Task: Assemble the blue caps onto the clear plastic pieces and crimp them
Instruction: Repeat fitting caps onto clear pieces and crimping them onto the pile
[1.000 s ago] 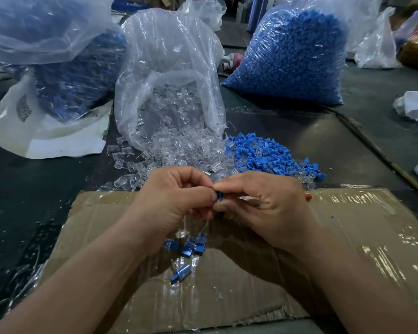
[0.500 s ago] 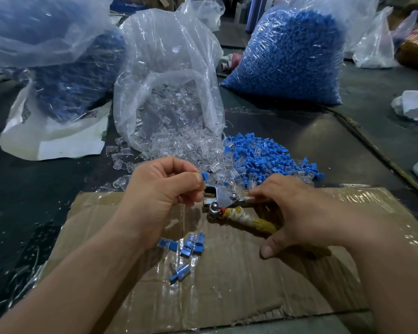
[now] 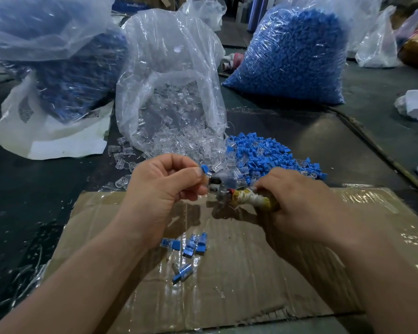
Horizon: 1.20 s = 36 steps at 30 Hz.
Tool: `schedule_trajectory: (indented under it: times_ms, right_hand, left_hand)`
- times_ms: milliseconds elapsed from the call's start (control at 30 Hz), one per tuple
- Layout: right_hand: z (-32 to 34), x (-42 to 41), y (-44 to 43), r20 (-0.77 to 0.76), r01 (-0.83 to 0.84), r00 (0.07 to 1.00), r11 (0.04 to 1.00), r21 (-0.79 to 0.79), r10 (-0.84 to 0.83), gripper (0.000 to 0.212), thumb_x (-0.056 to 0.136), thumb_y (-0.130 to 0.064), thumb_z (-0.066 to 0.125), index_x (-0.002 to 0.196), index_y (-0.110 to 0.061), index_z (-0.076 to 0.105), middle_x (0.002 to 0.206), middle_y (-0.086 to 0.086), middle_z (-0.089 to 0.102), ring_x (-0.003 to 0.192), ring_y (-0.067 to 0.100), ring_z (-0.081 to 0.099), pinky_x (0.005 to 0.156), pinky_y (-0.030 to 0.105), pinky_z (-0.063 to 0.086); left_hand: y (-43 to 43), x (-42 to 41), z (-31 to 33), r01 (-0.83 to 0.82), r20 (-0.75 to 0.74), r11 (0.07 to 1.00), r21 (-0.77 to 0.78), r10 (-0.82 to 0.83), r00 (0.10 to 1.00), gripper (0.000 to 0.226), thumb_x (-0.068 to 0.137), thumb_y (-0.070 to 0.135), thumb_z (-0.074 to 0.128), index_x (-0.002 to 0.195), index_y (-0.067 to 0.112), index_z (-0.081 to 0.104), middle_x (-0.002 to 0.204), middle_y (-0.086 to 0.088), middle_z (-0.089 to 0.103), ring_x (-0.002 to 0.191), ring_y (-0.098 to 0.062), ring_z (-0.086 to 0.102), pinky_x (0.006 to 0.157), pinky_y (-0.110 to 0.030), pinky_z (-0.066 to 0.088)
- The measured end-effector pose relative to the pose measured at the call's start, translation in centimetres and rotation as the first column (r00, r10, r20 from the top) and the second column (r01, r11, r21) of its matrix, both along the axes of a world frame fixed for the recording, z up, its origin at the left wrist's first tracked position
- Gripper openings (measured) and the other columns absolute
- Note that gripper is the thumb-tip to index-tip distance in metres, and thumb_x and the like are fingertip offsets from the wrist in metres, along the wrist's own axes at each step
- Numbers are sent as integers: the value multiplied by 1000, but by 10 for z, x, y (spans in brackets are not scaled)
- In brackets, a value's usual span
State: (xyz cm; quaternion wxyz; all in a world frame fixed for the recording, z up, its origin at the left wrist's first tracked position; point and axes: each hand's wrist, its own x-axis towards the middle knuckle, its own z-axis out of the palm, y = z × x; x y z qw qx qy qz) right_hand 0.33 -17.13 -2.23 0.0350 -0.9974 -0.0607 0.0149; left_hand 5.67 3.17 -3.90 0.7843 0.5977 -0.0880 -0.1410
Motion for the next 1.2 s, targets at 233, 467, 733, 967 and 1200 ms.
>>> schedule_trajectory:
  times_ms: [233, 467, 733, 967, 1200]
  right_hand:
    - [-1, -2, 8, 204, 44, 975, 981, 188, -83, 17, 85, -30, 55, 101, -32, 48, 87, -18, 44, 79, 6, 41, 59, 22, 26]
    - [1, -4, 15, 161, -21, 987, 965, 263, -22, 27, 80, -46, 39, 103, -32, 44, 89, -17, 44, 79, 4, 39, 60, 19, 24]
    - [1, -5, 15, 118, -61, 993, 963, 264, 30, 31, 77, -47, 37, 104, -34, 42, 93, -17, 43, 83, 3, 38, 68, 7, 26]
    - [0, -5, 14, 114, -73, 993, 955, 289, 41, 23, 80, -43, 43, 101, -34, 40, 86, -21, 39, 79, 2, 37, 68, 7, 26]
    - [-2, -5, 16, 102, -62, 994, 950, 306, 33, 17, 85, -29, 57, 90, -35, 41, 76, -22, 40, 73, -11, 38, 61, 9, 24]
  left_hand:
    - [0, -4, 4, -87, 56, 996, 12, 86, 995, 5, 60, 15, 66, 61, 19, 68, 63, -6, 68, 54, -13, 63, 50, -17, 50]
    - [-3, -8, 8, -129, 113, 991, 18, 126, 986, 8, 61, 14, 64, 68, 12, 63, 61, -4, 67, 53, -10, 62, 50, -14, 49]
    - [-3, -10, 11, -143, 188, 988, 57, 130, 974, 12, 62, 15, 63, 73, 10, 61, 62, 0, 68, 54, -7, 62, 51, -13, 49]
    - [-3, -10, 10, -138, 219, 988, 68, 120, 968, 13, 62, 15, 62, 74, 9, 61, 63, 0, 68, 54, -7, 62, 51, -13, 48]
    - [-4, -11, 10, -149, 249, 986, 73, 127, 960, 12, 61, 14, 62, 72, 10, 60, 62, 1, 66, 54, -5, 61, 53, -12, 48]
